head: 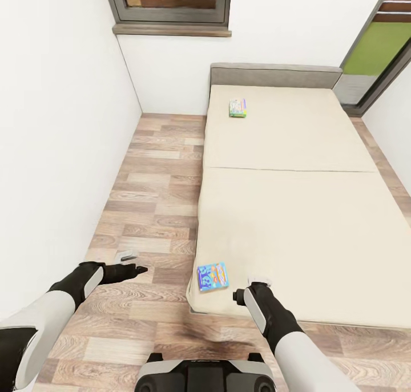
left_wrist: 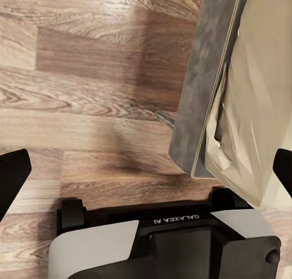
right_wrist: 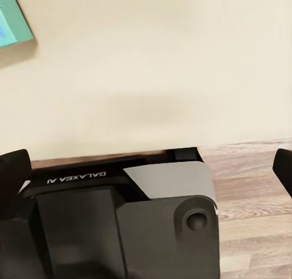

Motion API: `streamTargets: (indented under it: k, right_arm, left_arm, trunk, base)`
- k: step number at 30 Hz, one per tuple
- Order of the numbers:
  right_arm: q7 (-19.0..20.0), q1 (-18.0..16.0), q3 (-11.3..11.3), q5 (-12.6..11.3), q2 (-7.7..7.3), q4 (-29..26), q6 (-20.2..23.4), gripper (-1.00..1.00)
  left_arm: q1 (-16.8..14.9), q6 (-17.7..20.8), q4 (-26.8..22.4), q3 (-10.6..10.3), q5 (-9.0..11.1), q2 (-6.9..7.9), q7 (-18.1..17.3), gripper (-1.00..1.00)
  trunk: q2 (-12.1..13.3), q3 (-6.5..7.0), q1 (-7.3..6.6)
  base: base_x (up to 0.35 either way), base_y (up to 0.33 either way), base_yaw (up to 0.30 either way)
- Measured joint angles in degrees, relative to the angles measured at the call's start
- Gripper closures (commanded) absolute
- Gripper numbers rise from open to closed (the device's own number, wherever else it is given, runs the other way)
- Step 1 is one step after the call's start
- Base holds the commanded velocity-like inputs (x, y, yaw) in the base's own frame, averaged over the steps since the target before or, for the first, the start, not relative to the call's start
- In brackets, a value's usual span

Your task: Put all the toys in the child's room - the three board games (two on the bed and one on the table), the two jigsaw puzzles on the table, and the tennis ball on the table - inside the toy box on the table in the child's room.

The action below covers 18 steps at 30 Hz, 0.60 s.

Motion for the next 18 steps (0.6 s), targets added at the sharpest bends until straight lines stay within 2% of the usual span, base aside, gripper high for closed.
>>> streamTargets:
  k: [9,18]
  right_arm:
    - [0.16,0.48,-0.06,-0.11,-0.03,-1.65,0.28,-1.00]
    - [3.02,0.79,-0.03,-0.45,-0.10,-12.33,2.17,-1.00]
  left_arm:
    - [0.00,0.00,0.00,-0.07,0.05,0.07,-0.11,-1.00]
    - [-0.02,-0.09,0.00,-0.02,0.08,0.37,-0.52,-1.00]
  trunk:
    - [0.00,0.00,0.00]
    - [0.00,0.15,0.00]
  base:
    - [0.000,0.000,-0.007]
    - [0.000,0.000,-0.066]
